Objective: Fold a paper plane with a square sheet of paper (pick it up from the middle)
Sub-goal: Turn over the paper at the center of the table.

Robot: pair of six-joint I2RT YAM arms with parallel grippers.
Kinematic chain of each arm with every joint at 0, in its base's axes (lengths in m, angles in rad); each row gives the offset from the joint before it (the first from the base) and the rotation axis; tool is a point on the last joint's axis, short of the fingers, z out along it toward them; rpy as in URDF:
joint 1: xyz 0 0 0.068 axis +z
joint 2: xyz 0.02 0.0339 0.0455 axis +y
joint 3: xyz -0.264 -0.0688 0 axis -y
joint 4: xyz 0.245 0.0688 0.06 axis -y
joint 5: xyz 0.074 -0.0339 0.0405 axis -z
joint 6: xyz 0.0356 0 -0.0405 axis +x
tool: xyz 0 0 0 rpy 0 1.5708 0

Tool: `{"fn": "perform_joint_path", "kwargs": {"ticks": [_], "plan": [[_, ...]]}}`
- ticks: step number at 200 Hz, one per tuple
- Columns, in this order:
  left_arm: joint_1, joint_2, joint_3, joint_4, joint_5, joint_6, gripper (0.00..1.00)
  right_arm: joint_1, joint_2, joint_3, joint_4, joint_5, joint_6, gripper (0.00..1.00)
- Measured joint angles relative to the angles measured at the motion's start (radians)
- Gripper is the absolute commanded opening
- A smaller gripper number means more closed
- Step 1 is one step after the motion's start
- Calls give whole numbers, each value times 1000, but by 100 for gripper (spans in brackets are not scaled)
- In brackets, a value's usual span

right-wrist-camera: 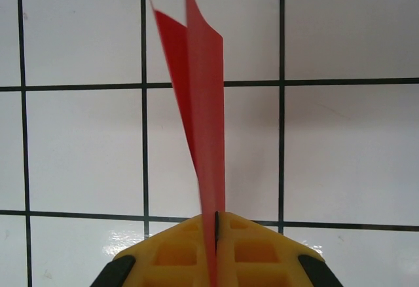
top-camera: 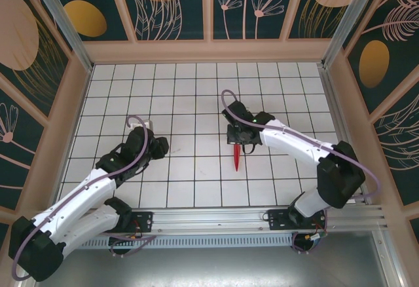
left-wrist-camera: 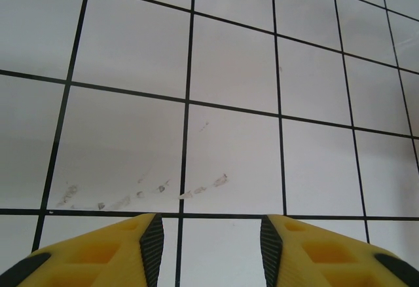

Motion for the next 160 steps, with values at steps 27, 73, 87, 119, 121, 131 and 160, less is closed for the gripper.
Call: {"fn": "perform_joint_path", "kwargs": {"ticks": [27, 73, 87, 119, 121, 131, 160], "plan": [[0, 1, -8, 1, -4, 0, 47, 20, 108, 74, -50, 47, 8, 6], [0, 1, -8, 2, -49, 0, 49, 80, 383, 317, -215, 186, 71, 6], [0, 0, -8, 1, -66, -1, 48, 93, 468, 389, -259, 202, 84, 7], [0, -28, -8, -18, -134, -14, 52, 99, 593, 509, -287, 175, 87, 14], [1, -32, -8, -18, -138, -16, 52, 99, 595, 513, -285, 170, 85, 15], [0, -53, -8, -25, -158, -21, 53, 98, 602, 526, -272, 139, 84, 22], [0, -106, -8, -37, -197, -38, 56, 91, 601, 543, -201, 3, 82, 45]]}}
